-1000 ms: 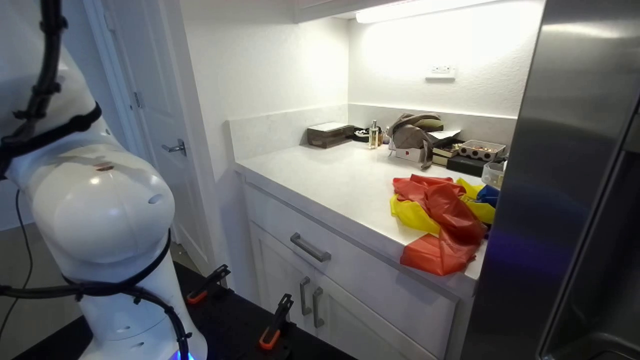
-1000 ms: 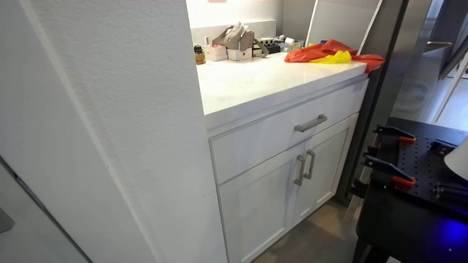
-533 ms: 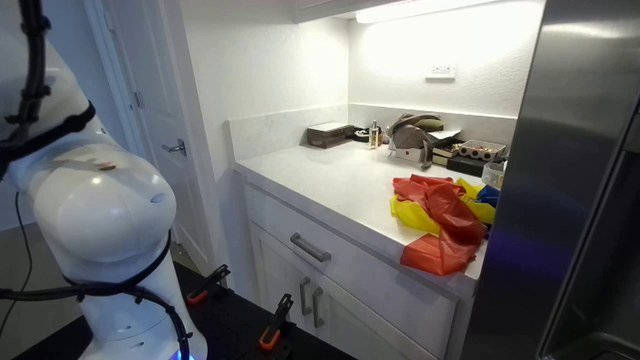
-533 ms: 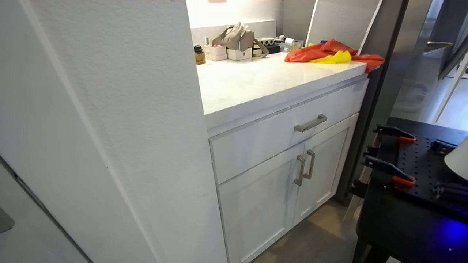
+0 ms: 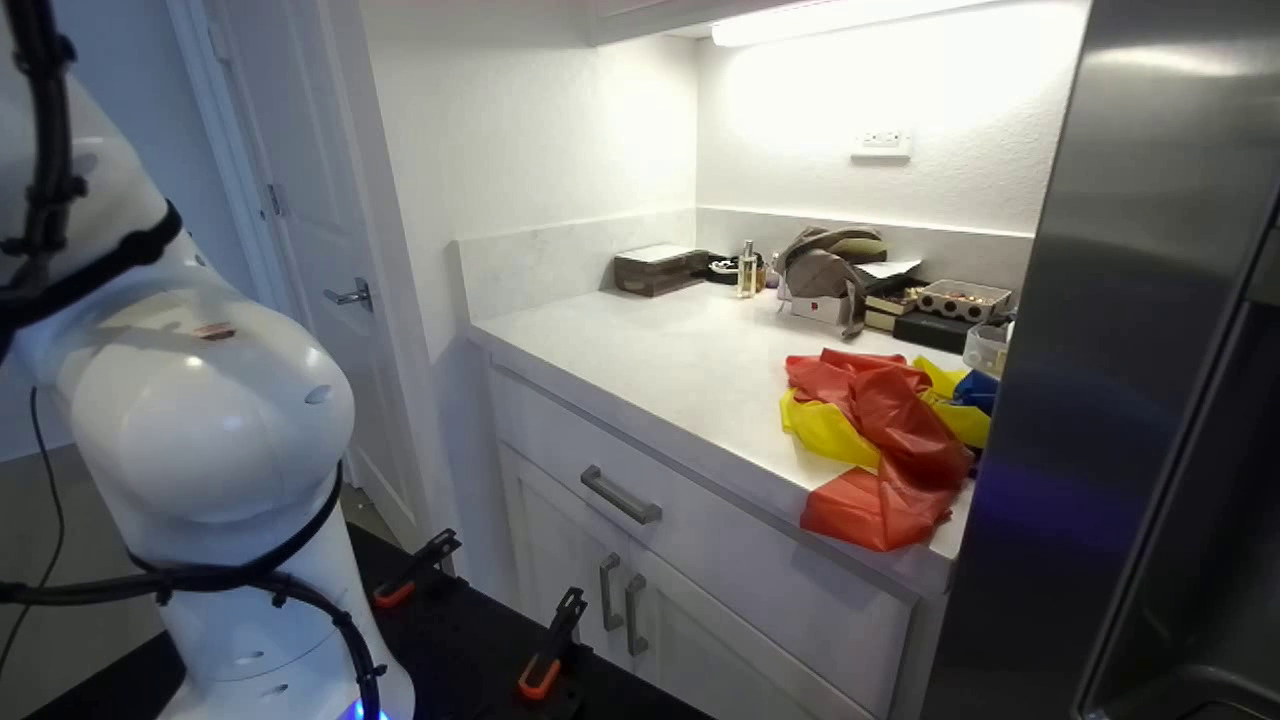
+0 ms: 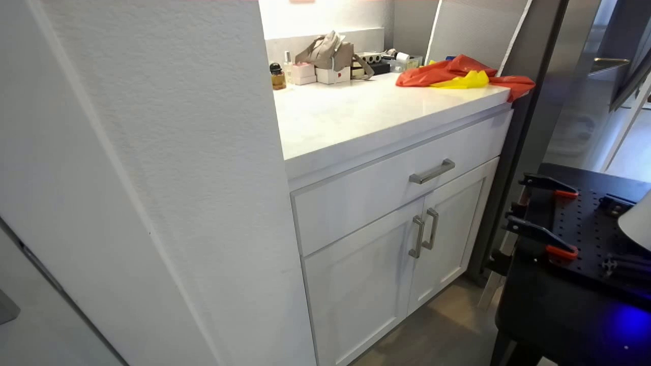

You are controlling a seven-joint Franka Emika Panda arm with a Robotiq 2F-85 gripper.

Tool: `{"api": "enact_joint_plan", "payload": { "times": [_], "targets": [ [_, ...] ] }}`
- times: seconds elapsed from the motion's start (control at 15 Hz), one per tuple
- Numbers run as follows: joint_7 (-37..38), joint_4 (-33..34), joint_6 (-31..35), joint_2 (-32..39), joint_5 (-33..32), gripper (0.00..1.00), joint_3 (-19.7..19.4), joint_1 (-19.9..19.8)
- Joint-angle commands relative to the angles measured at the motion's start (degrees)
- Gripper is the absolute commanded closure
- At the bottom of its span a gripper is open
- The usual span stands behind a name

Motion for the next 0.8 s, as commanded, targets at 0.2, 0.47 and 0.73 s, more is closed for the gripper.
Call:
{"api": "enact_joint_plan", "payload": {
  "times": [0.2,0.47,0.73],
  "targets": [
    [-2.7,-4.1,-10.0,-4.7,1.2,0.96,0.0,1.6],
    [-2.9,-3.9,-13.2,-5.9,1.4,0.96,-0.4,1.6],
    [-3.2,-4.0,-15.8,-7.1,1.7,0.96,-1.1,1.8]
  ]
}}
